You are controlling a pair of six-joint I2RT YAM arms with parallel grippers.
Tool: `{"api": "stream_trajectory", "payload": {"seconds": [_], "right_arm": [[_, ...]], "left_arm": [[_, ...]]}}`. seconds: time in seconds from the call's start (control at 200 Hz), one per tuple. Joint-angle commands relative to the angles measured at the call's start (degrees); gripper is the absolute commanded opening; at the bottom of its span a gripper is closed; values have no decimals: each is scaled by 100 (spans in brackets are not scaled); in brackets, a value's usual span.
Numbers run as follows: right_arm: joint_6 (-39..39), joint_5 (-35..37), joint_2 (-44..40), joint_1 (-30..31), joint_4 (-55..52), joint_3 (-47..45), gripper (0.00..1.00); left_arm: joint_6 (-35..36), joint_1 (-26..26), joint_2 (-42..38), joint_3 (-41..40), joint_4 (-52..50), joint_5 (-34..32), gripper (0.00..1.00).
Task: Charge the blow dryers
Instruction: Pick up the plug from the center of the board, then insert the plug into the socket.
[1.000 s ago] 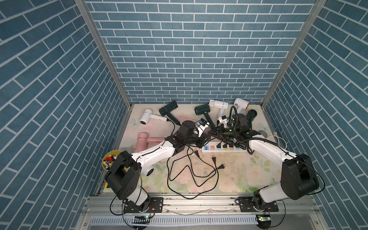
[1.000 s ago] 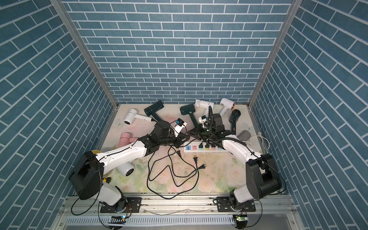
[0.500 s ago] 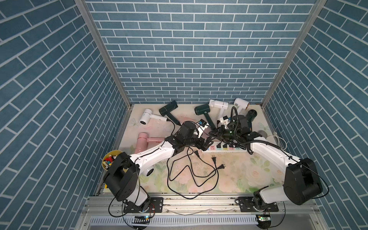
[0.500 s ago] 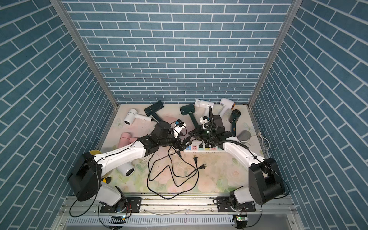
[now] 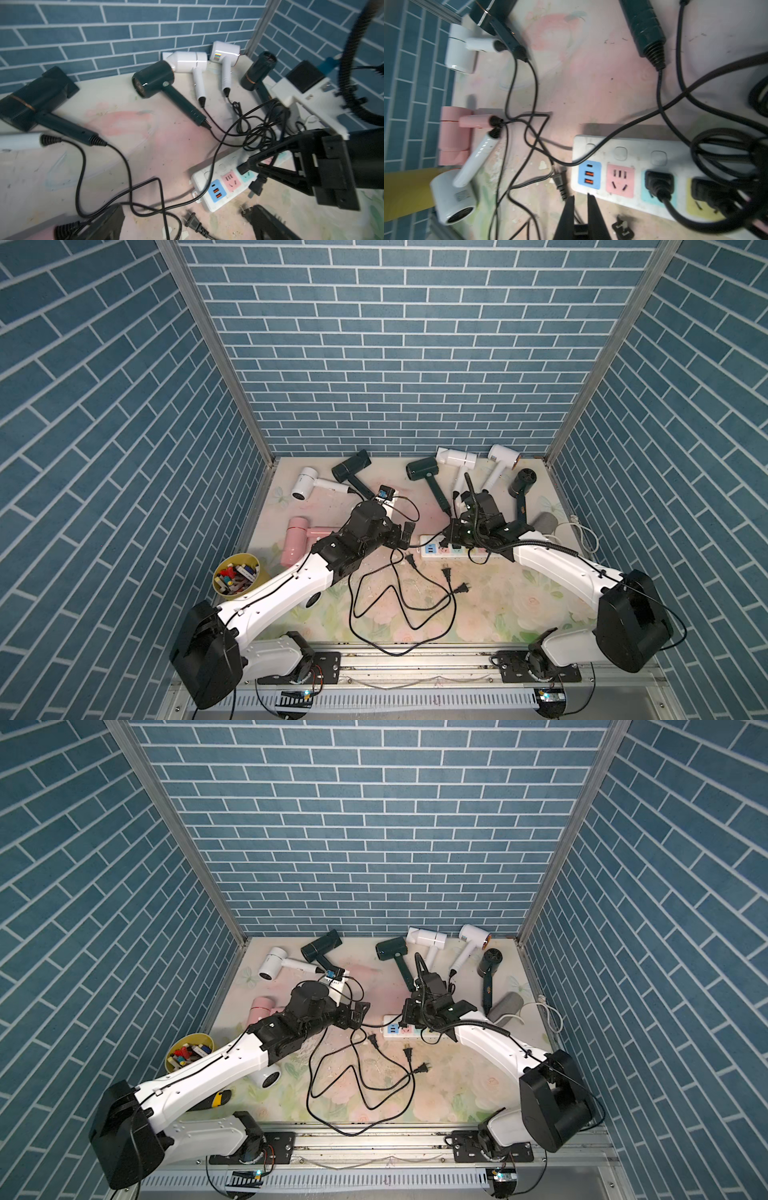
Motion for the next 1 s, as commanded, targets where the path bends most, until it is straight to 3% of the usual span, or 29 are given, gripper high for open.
{"api": "stream_trajectory", "payload": {"seconds": [0.0,0.19,0.995], "right_arm": [[-408,1209,192,213,-179,34,0],[-498,1824,404,415,109,-44,0],[-660,2118,1270,626,478,351,0]], "left_arm": [[-234,276,101,-361,220,-243,99],[-480,638,191,-474,238,-10,100],[-438,696,215,-532,304,-9,99]]}}
